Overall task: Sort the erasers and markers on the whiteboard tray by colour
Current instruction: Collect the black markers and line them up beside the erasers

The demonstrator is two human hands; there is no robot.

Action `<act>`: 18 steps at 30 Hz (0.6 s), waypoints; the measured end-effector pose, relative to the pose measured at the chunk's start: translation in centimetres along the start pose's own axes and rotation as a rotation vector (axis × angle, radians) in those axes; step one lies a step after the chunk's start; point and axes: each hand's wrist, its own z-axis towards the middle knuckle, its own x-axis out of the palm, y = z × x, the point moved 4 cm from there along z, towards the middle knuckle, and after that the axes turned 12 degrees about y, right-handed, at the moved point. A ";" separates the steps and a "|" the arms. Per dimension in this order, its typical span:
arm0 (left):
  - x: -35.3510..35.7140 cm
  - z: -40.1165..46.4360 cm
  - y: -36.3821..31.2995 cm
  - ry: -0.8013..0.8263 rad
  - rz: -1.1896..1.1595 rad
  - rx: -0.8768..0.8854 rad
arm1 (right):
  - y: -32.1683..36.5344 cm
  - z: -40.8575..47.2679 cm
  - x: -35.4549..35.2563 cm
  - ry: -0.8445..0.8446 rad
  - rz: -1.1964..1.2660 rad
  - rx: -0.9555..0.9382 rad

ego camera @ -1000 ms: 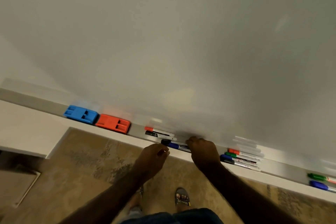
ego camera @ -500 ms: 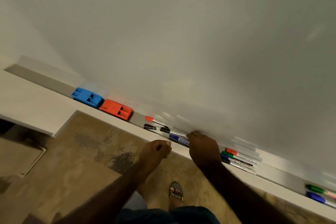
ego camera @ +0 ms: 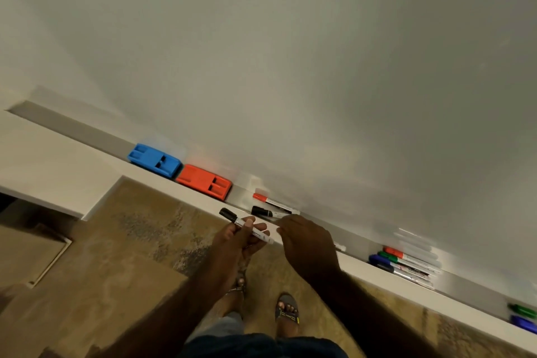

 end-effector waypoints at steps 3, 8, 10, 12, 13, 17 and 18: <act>-2.5 0.3 -0.6 -0.010 -0.020 -0.025 | 0.6 3.0 0.5 0.084 -0.085 0.033; -4.8 1.4 -1.0 0.039 -0.016 -0.065 | 1.5 6.3 1.2 0.167 -0.297 0.037; -5.4 1.8 -1.2 0.061 -0.014 -0.086 | 1.9 6.8 1.6 0.144 -0.340 0.039; -5.9 2.2 -1.3 0.076 -0.011 -0.107 | 2.4 7.2 2.0 0.120 -0.344 0.019; -6.0 2.4 -1.4 0.085 -0.007 -0.115 | 2.5 7.3 2.0 0.106 -0.334 0.007; -6.4 2.8 -1.6 0.104 0.012 -0.139 | 2.8 7.4 2.2 0.100 -0.302 0.034; -6.4 2.8 -1.7 0.105 0.016 -0.145 | 2.8 7.3 2.1 0.101 -0.274 0.049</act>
